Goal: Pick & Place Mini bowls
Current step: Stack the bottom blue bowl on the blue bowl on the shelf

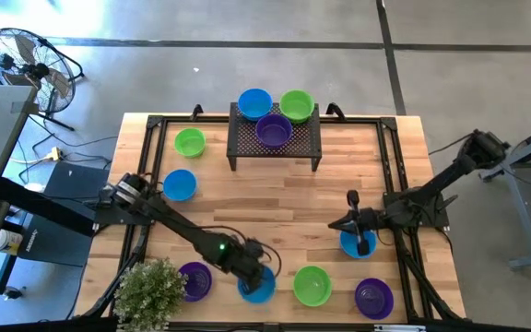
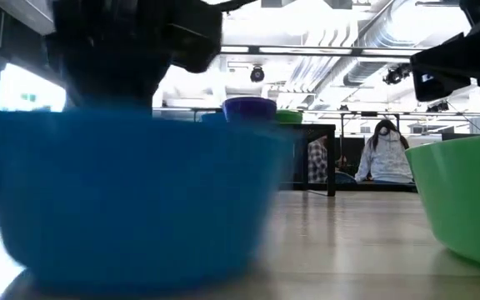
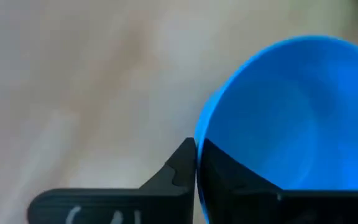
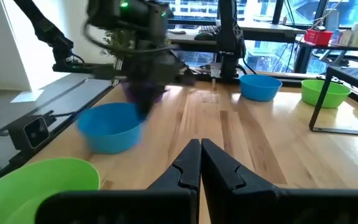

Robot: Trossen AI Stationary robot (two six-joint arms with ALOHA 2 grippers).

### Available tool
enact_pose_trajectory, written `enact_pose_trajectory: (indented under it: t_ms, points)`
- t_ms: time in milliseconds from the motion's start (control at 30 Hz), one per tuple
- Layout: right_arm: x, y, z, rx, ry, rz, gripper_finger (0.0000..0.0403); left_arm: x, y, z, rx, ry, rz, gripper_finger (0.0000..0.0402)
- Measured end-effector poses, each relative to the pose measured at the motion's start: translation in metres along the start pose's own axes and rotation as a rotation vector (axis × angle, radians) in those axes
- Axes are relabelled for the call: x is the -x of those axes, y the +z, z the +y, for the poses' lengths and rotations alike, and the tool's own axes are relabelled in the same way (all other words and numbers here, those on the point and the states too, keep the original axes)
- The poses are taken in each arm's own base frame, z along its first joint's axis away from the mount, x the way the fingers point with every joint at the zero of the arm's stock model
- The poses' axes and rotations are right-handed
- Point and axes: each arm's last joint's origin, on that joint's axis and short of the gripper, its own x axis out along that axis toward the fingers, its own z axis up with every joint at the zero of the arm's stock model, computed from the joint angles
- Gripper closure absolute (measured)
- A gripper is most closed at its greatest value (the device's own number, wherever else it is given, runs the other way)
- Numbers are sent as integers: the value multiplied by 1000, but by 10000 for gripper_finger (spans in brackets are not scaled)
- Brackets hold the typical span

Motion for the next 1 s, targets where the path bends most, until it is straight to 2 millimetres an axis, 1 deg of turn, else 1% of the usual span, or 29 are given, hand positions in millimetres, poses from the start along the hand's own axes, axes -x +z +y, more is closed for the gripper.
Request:
enact_pose_trajectory:
  t_ms: [67,133,200,300,367,467,600,667,800,900,967,1000]
  points:
    - [0,0,1,1,-4,0,403,10,6,10,-3,49,1,392]
    - [1,0,1,2,-10,-1,403,14,14,19,-10,90,10,397]
    - [1,0,1,2,-16,-1,403,16,22,34,-24,142,29,397]
    - [1,0,1,2,-17,0,403,21,39,55,-37,158,17,398]
    - [1,0,1,12,-17,0,403,18,45,72,-39,189,30,398]
    - [1,0,0,29,-26,0,403,8,54,95,-24,220,41,399]
    - [1,0,-1,68,-75,0,403,12,57,122,-14,244,45,399]
    - [1,0,-2,92,-100,1,403,12,55,133,-2,245,28,399]
    - [0,0,-5,150,-162,6,403,20,53,156,24,242,-24,400]
    - [-1,1,-9,183,-215,10,403,18,52,176,62,264,-26,400]
    - [-2,2,-13,196,-247,5,403,22,50,189,82,283,-38,400]
    - [-2,3,-14,202,-261,3,403,20,49,195,88,298,-31,400]
